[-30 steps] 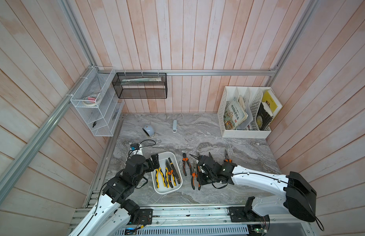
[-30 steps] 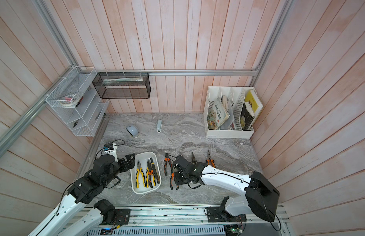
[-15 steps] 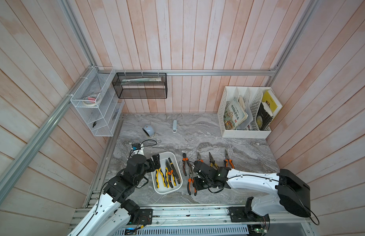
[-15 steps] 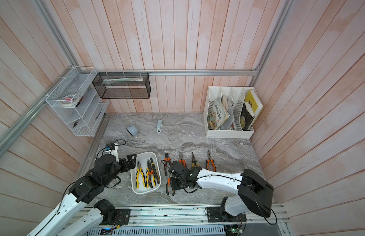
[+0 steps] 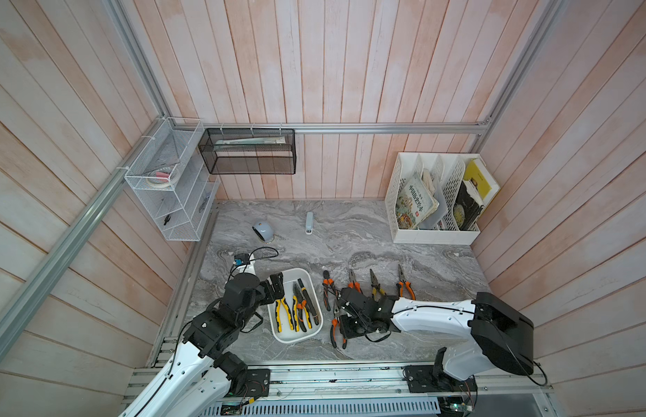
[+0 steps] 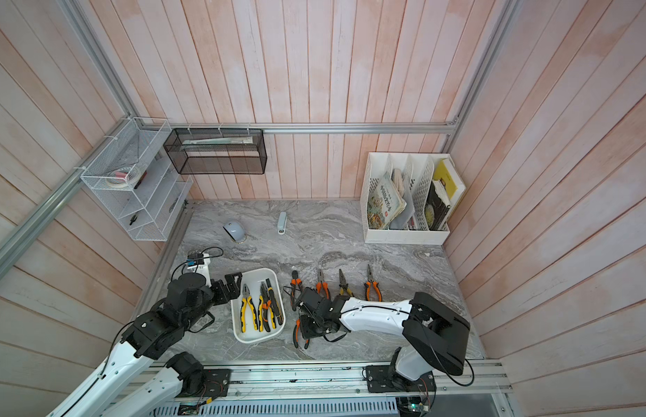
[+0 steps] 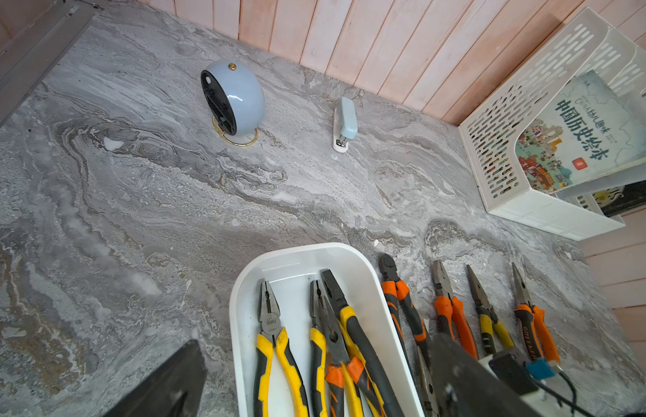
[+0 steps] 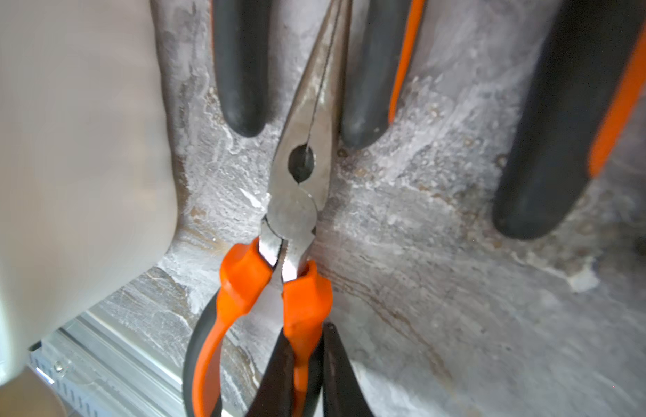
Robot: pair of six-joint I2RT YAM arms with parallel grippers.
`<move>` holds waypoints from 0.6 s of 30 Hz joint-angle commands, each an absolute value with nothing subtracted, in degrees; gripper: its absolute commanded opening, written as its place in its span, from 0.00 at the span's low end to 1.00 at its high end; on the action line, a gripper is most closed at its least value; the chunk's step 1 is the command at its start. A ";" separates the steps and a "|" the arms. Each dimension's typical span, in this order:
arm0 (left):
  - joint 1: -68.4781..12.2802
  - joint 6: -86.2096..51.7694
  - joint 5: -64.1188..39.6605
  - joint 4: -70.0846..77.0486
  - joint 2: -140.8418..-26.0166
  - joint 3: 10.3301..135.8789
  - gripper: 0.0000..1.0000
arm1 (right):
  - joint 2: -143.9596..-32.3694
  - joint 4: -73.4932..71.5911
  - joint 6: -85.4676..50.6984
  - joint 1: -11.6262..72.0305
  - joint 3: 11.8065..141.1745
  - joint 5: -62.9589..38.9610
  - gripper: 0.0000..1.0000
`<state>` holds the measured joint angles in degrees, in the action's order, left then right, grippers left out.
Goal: Take the pliers out of the storage box
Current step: Place the pliers at the center of the board.
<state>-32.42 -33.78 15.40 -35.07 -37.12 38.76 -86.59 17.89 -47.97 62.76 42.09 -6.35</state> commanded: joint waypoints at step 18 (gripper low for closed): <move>-32.82 -33.05 15.47 -34.26 -37.02 38.58 1.00 | -90.32 18.19 -47.83 61.99 44.57 -7.53 0.00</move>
